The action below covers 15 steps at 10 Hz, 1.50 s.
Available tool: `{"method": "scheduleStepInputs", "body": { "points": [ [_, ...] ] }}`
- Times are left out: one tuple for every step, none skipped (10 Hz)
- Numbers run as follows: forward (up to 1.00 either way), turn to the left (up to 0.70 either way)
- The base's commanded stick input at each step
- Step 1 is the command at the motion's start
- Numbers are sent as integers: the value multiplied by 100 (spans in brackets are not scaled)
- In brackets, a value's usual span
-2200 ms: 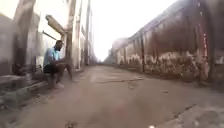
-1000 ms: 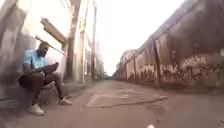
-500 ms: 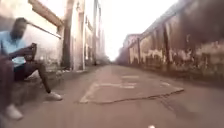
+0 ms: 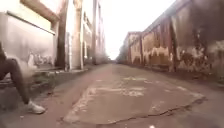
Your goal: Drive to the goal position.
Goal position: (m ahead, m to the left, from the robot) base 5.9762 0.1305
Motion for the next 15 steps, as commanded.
{"method": "scheduleStepInputs", "body": {
  "points": [
    [100, 0],
    [100, 0],
    [100, 0],
    [100, 0],
    [100, 0],
    [100, 0],
    [100, 0],
    [100, 0],
    [100, 0],
    [100, 0],
    [100, 0],
    [100, 0],
    [100, 0],
    [100, 0],
    [100, 0]
  ]
}}
